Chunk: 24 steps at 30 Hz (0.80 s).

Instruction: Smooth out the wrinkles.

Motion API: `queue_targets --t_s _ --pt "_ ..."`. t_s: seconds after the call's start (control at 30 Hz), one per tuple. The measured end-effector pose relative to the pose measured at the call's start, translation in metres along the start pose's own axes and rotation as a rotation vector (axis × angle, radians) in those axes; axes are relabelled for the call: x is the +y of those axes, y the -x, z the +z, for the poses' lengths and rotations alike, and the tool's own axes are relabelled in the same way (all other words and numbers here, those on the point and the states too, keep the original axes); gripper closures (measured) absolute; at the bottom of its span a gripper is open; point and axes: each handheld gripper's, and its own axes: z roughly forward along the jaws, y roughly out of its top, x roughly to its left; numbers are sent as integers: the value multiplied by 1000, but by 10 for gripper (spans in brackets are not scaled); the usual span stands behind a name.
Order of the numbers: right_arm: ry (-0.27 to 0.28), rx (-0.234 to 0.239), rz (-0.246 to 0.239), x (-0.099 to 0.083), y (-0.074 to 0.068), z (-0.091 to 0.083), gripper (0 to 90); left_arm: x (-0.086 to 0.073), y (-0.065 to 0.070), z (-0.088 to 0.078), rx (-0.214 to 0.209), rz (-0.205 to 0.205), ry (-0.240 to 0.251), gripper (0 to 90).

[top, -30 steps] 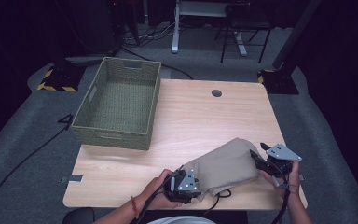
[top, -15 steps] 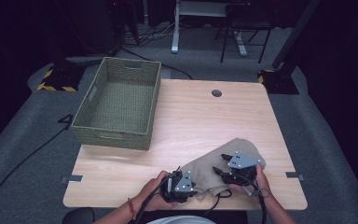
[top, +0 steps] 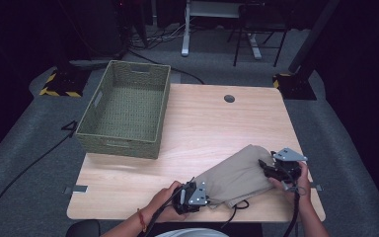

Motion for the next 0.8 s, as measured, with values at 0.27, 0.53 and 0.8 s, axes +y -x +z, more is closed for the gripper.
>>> queue_targets --t_s 0.27,0.53,0.8 --pt "137 -15 -6 21 0 -19 436 1 -1 0 -5 7 -4 821" --pt "-38 156 -316 44 -40 23 477 1 -1 0 -7 8 -9 820" --pt "-109 12 -171 41 4 55 543 1 -1 0 -14 4 -5 820"
